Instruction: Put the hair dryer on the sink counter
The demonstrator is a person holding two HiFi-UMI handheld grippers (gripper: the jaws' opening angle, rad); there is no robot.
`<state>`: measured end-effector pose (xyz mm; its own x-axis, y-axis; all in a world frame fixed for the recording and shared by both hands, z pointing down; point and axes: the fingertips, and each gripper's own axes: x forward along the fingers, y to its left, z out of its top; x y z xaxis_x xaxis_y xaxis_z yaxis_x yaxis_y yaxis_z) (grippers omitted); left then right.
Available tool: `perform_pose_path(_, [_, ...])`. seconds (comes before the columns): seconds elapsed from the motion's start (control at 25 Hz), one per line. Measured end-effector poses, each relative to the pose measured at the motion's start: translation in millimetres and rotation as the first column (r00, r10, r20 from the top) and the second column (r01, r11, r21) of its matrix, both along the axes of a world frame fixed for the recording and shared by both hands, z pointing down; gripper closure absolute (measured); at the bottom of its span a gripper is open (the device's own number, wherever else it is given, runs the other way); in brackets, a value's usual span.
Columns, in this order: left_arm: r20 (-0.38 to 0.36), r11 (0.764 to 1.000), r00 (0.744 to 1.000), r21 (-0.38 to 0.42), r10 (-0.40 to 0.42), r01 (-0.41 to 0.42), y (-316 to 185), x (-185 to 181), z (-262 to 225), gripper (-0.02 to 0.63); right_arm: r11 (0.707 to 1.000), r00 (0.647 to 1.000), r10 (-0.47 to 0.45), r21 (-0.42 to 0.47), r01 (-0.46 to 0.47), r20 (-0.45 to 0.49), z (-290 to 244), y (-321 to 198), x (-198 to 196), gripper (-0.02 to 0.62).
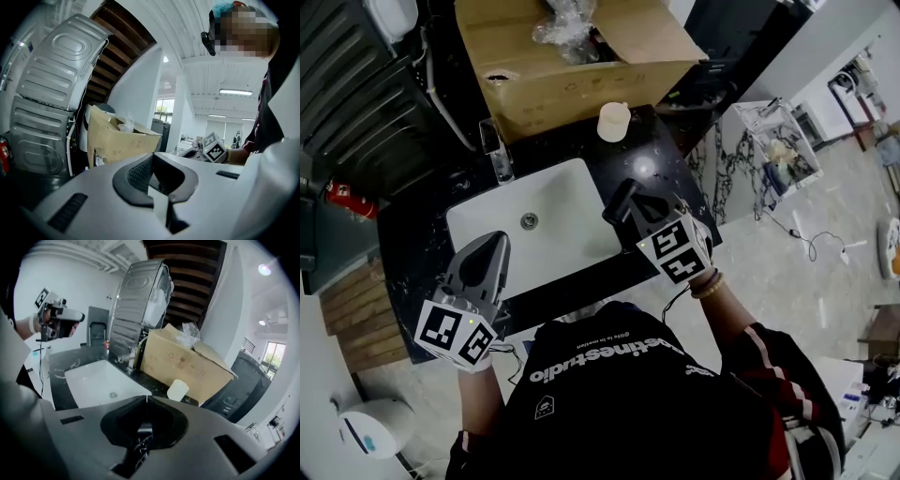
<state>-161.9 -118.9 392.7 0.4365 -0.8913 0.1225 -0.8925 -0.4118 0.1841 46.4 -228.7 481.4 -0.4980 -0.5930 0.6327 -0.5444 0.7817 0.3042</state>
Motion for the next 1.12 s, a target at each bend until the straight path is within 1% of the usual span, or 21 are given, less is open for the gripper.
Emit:
perform_pose_path(0.08, [0.01, 1.0, 1.0, 0.011, -0.009, 0.009, -1, -2, -5, 0.592, 0.999, 0.997, -0.031, 0.029, 0.028, 0.075, -17, 4, -17, 0.556])
perform_pose_path(0.2, [0.024, 0.999, 0.999, 0.034, -0.028, 0.028, -2, -8, -14, 0.592, 0.993, 0.982, -0.1, 0.082, 0.088, 0.158, -41, 10, -43, 0.557])
perform_pose_path(0.28, [0.03, 0.998, 0.998, 0.049, -0.046, 0.044, -2, -11, -20, 0.592, 0.988, 0.964, -0.138, 0.099, 0.118, 0.228, -57, 15, -59, 0.557])
perform_pose_path(0.36, [0.041, 0.996, 0.997, 0.066, -0.064, 0.061, -3, -15, -27, 0.591, 0.984, 0.938, -0.17, 0.11, 0.143, 0.3, -76, 21, -76, 0.557])
perform_pose_path(0.44, [0.052, 0.993, 0.995, 0.088, -0.081, 0.076, -4, -19, -34, 0.591, 0.975, 0.904, -0.214, 0.133, 0.176, 0.37, -97, 27, -94, 0.557])
perform_pose_path(0.52, [0.065, 0.99, 0.993, 0.112, -0.097, 0.089, -4, -22, -40, 0.592, 0.965, 0.861, -0.257, 0.162, 0.205, 0.439, -119, 36, -113, 0.558])
perform_pose_path(0.64, [0.089, 0.983, 0.989, 0.15, -0.122, 0.108, -3, -25, -49, 0.592, 0.953, 0.8, -0.3, 0.196, 0.23, 0.519, -145, 48, -134, 0.557])
perform_pose_path(0.76, [0.084, 0.977, 0.986, 0.171, -0.143, 0.127, 0, -26, -54, 0.592, 0.95, 0.733, -0.311, 0.166, 0.266, 0.605, -157, 56, -146, 0.557])
perform_pose_path(0.84, [0.074, 0.976, 0.986, 0.173, -0.15, 0.135, 0, -28, -55, 0.591, 0.949, 0.7, -0.303, 0.135, 0.286, 0.646, -159, 59, -150, 0.558])
perform_pose_path(0.88, [0.068, 0.976, 0.987, 0.173, -0.149, 0.135, 1, -29, -56, 0.591, 0.949, 0.695, -0.301, 0.129, 0.289, 0.653, -159, 59, -151, 0.558])
perform_pose_path(1.0, [0.047, 0.975, 0.988, 0.172, -0.147, 0.137, 2, -33, -56, 0.592, 0.946, 0.706, -0.315, 0.145, 0.291, 0.634, -156, 62, -152, 0.558])
perform_pose_path(1.12, [0.039, 0.976, 0.988, 0.166, -0.147, 0.139, 2, -34, -53, 0.592, 0.943, 0.709, -0.322, 0.146, 0.299, 0.627, -154, 63, -154, 0.558])
